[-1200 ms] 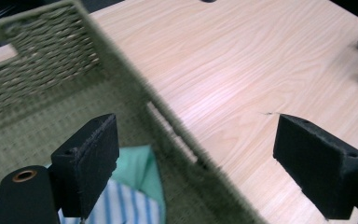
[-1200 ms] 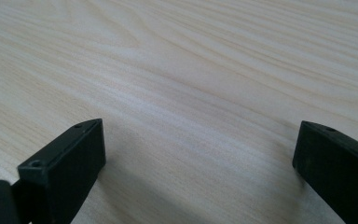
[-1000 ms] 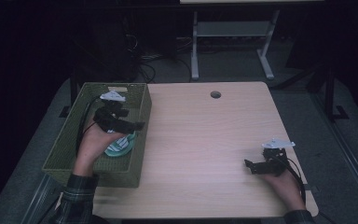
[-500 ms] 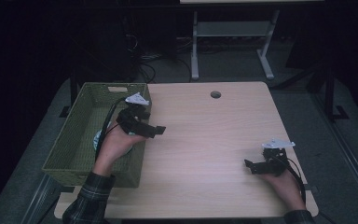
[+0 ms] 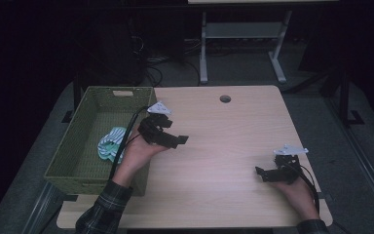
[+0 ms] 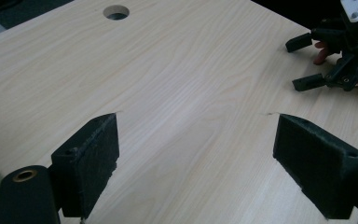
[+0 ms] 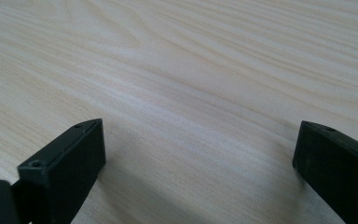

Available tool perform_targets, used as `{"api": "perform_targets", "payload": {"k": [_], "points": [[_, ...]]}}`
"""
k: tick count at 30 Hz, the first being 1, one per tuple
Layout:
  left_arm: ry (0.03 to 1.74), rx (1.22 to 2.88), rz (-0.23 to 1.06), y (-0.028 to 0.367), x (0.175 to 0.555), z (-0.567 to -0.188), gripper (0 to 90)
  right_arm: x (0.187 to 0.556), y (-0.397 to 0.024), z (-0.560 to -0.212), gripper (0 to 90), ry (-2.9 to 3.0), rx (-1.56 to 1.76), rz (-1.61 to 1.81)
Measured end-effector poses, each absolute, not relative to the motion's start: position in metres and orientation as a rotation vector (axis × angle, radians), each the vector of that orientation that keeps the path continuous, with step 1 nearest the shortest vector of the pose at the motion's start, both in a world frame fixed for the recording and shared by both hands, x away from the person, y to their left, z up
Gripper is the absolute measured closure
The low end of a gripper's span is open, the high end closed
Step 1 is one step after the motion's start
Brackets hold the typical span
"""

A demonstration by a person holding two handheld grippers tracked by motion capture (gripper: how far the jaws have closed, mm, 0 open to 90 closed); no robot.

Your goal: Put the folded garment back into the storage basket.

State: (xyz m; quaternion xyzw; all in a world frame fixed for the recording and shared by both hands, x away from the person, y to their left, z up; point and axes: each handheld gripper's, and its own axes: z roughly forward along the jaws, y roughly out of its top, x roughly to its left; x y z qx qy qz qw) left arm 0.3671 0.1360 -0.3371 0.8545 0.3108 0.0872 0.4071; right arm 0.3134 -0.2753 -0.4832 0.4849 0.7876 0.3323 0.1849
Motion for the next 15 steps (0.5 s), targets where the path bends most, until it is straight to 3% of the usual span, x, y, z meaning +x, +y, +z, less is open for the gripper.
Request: {"api": "perform_targets", "payload": {"k": [15], "points": [[0.73,2.172,0.217,0.1,0.362,-0.361,13.5,0.313,-0.275,-0.483,1.9,2.221,1.365,0.937]]}}
